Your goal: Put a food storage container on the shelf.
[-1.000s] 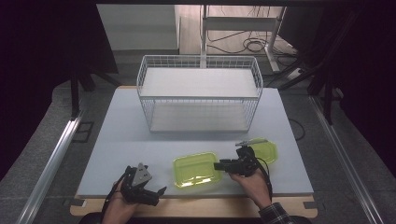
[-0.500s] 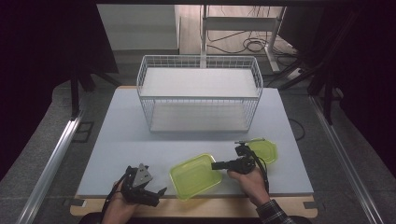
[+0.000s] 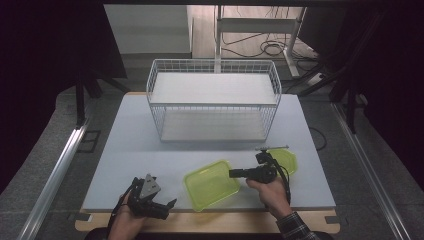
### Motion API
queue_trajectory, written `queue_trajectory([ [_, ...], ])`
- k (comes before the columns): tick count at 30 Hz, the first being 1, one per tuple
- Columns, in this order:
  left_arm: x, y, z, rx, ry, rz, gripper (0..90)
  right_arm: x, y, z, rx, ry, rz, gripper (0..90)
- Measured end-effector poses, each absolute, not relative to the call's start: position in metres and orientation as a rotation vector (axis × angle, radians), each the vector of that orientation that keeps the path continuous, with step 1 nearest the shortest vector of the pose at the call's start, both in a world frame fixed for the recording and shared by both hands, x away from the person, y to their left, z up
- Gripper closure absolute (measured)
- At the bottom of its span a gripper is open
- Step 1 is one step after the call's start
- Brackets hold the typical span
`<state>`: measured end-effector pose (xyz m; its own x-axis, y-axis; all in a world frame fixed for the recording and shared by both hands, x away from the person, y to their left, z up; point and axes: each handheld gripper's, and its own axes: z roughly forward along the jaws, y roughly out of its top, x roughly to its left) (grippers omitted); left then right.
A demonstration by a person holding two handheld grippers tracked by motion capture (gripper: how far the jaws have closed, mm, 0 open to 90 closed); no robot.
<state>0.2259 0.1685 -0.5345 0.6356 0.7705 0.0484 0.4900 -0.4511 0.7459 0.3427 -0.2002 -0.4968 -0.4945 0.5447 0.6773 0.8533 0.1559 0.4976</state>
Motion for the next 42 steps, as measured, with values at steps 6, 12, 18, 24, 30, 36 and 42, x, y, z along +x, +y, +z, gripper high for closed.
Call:
queue_trajectory([
  [6,0.226,0.170,-0.534,2.124,0.994,0.498,1.2,0.345,-0.203,-0.490,-1.326,-2.093,-1.302,79.8],
  [12,0.226,0.172,-0.533,2.114,1.007,0.504,1.5,0.348,-0.203,-0.480,-1.315,-2.099,-1.338,79.8],
  [18,0.227,0.171,-0.535,2.129,1.003,0.500,1.5,0.352,-0.205,-0.472,-1.317,-2.094,-1.367,79.8],
  [24,0.228,0.170,-0.537,2.148,0.989,0.470,1.4,0.360,-0.208,-0.462,-1.320,-2.089,-1.397,79.8],
  [30,0.229,0.170,-0.538,2.150,0.981,0.452,1.5,0.366,-0.211,-0.453,-1.331,-2.075,-1.428,79.8],
  [36,0.230,0.170,-0.539,2.149,0.967,0.415,1.7,0.372,-0.215,-0.446,-1.342,-2.051,-1.451,79.8],
  [42,0.229,0.168,-0.538,2.137,0.930,0.384,1.6,0.377,-0.217,-0.434,-1.349,-2.047,-1.485,79.8],
])
